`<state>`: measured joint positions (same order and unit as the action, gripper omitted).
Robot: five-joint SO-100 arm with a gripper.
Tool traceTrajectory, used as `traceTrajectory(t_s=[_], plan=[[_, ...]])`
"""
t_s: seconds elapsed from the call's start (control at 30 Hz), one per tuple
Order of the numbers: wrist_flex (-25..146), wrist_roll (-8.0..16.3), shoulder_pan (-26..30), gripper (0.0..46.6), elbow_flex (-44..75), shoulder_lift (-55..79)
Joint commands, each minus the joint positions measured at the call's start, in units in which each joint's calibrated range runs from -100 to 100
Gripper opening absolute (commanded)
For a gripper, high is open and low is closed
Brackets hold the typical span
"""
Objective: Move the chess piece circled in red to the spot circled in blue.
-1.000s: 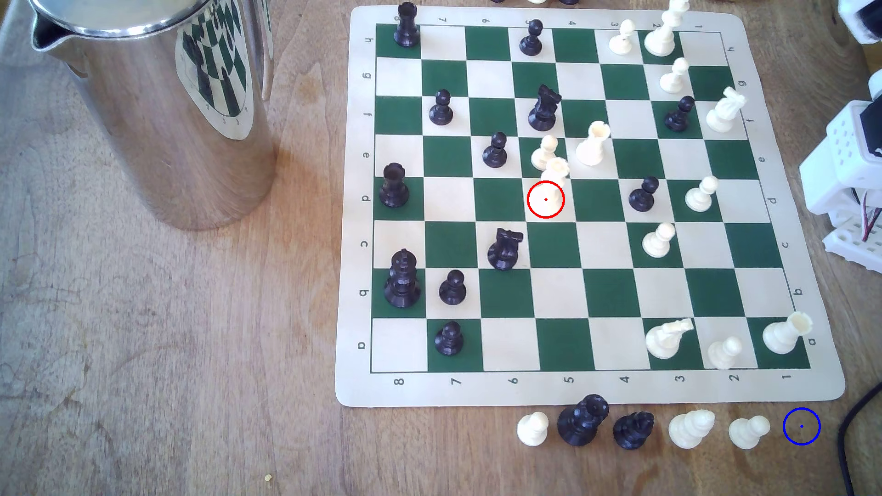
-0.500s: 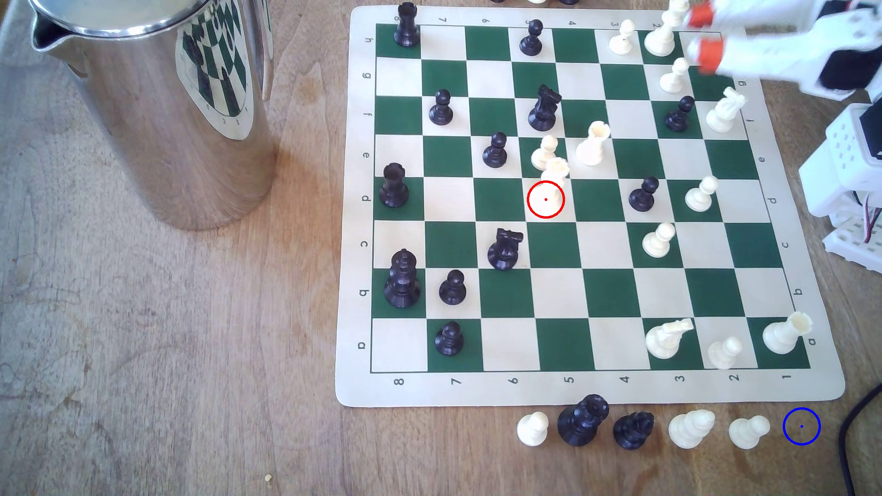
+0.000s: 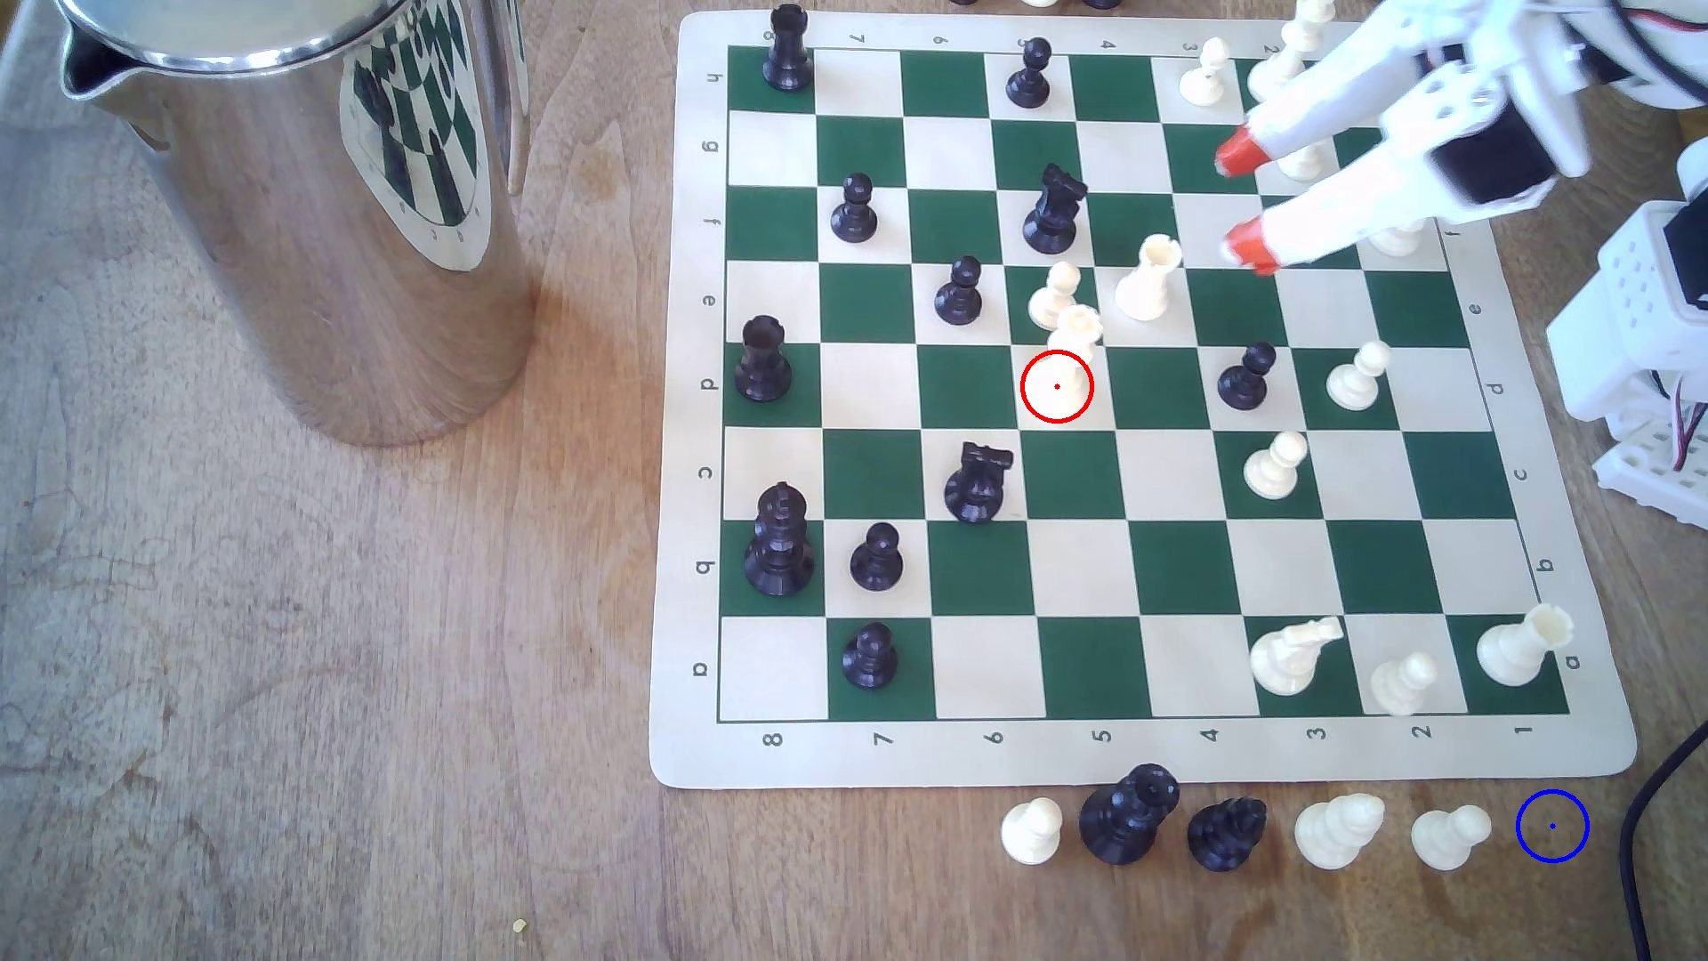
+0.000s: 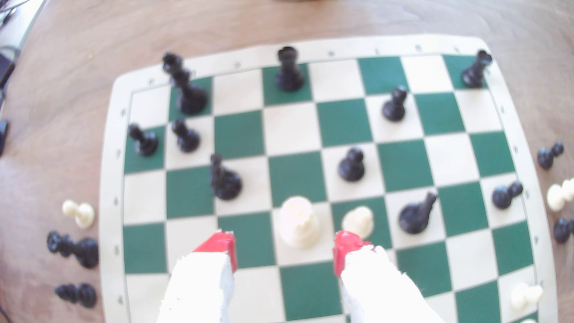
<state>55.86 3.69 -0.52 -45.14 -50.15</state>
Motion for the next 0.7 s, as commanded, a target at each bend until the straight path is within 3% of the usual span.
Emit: traceTrajectory(t_s=[0.0,0.27,0.47,0.67], plan=[[0.1,1.4,-1.1,18.9,9.1,8.8],[7.5,3.6,-1.0,17.9,25.7,25.6],[10.1,4.4,0.6,16.3,30.7,33.8],[10.1,4.5,0.6,17.9,32.3,37.9]])
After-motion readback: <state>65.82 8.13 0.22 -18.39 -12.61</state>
